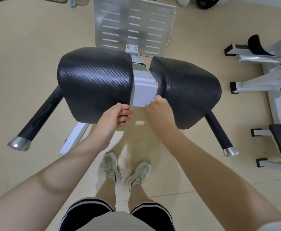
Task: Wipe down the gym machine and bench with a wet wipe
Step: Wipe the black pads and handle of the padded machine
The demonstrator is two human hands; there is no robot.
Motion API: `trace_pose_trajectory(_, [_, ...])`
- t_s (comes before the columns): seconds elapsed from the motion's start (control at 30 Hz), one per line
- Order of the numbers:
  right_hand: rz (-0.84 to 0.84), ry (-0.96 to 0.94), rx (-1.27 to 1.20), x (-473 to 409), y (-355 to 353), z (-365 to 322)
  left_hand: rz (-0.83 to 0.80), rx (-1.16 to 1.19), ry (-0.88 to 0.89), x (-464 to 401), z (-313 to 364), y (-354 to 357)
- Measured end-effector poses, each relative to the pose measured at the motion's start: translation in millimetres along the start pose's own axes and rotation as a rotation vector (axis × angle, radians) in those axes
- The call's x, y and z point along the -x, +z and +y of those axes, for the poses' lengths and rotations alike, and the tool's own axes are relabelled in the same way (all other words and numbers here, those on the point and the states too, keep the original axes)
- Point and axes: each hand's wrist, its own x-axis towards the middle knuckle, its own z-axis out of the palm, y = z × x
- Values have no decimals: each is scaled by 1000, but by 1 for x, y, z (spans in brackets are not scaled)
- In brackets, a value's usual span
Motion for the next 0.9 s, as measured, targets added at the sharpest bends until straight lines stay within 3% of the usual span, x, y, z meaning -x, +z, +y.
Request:
trace_pose_trajectory(0.07, [-175,-13,-61,9,18,-16,-26,-24,-22,0,1,-3])
trace_pose_trajectory(0.17, [-240,-21,-253,20,32,-31,-64,-62,-47,-1,6,-4])
trace_pose_trajectory(0.27, [-260,333,-955,35,26,-22,-118,-88,-44,-1,12,0])
trace_pose_trajectory(0.33, [-24,643,-1449,48,4,-10,-199,-108,-15,1,16,6])
trace_pose_trajectory(0.37, [38,743,-1624,54,-4,-2,-259,-145,3,4,18,11])
trace_pose_trajectory(0.47, [7,858,-1930,72,-25,16,-437,-229,34,15,30,32])
trace_pose_trajectory(0.7, [45,858,-2183,109,-37,65,-494,-455,100,30,59,96])
trace_pose_trajectory(0.8, [56,831,-2011,124,-33,93,-540,-567,135,29,57,120])
trace_pose_trajectory(0.9, [123,910,-1786,138,-22,119,-468,-602,201,29,50,152])
